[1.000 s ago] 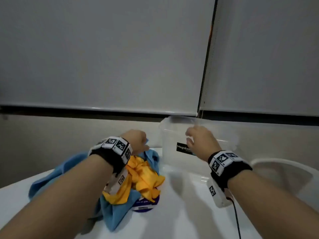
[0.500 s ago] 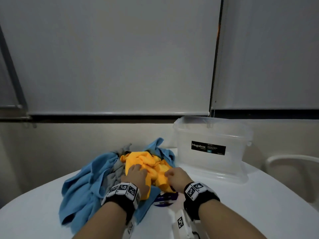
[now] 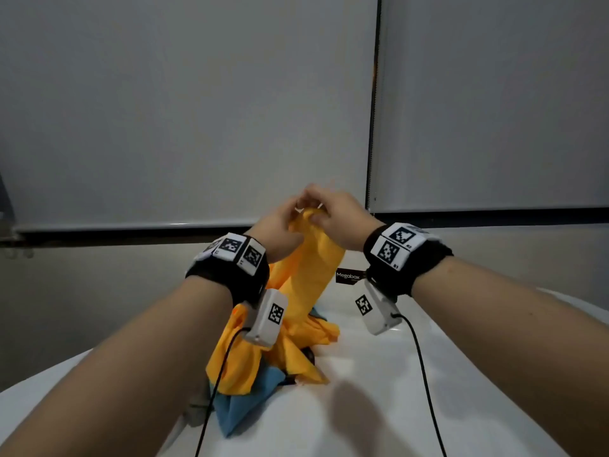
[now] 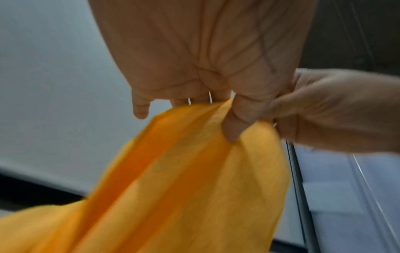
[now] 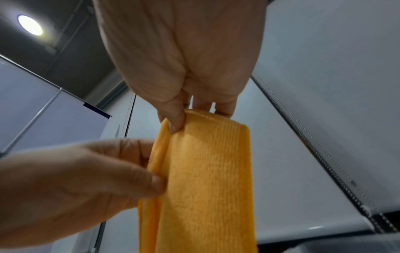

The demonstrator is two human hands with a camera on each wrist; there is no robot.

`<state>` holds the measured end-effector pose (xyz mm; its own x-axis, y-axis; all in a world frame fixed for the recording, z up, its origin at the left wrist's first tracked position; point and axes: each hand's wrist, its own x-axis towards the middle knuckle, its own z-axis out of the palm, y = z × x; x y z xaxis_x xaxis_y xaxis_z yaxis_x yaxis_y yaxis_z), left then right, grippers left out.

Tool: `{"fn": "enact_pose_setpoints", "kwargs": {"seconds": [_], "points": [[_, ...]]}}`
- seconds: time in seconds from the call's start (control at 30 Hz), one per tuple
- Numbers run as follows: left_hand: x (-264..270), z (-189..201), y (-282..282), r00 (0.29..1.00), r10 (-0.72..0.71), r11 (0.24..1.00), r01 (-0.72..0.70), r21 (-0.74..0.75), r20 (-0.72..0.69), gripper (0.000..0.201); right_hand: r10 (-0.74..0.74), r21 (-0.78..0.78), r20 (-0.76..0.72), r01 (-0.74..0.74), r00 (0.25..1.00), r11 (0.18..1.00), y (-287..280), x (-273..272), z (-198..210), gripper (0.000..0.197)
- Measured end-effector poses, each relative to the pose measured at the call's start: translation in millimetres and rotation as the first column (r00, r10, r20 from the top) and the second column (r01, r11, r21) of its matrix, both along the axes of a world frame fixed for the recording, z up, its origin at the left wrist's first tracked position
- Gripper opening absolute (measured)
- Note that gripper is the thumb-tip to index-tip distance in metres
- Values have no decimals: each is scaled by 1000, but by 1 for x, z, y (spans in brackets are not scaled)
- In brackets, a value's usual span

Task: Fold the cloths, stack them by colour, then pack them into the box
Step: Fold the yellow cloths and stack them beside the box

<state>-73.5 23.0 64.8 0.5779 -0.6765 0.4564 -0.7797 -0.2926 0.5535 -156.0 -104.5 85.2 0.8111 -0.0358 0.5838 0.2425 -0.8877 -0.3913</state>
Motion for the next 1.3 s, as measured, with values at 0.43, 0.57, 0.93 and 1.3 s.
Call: {"fn": "enact_pose_setpoints", "kwargs": {"seconds": [0.43,0.57,0.93,1.3], "points": [[-30,0,-3,989,123,988,-129,81,85,16,-469,-82,196,491,861,868,-83,-107,53,33],[-28,12,7,996,77,997,-77,9,41,24,-532,-93,164,550,830,830,-106,-137,60,21],[-54,57,33,949,-257,949,214,-231,-180,23,-456,210,-42,455,889,866,-131,-226,74,21],[19,-47,-65,995,101,914,-91,394,-5,5,-628,-254,-438,581,644,773,-226,-141,-41,4]]}}
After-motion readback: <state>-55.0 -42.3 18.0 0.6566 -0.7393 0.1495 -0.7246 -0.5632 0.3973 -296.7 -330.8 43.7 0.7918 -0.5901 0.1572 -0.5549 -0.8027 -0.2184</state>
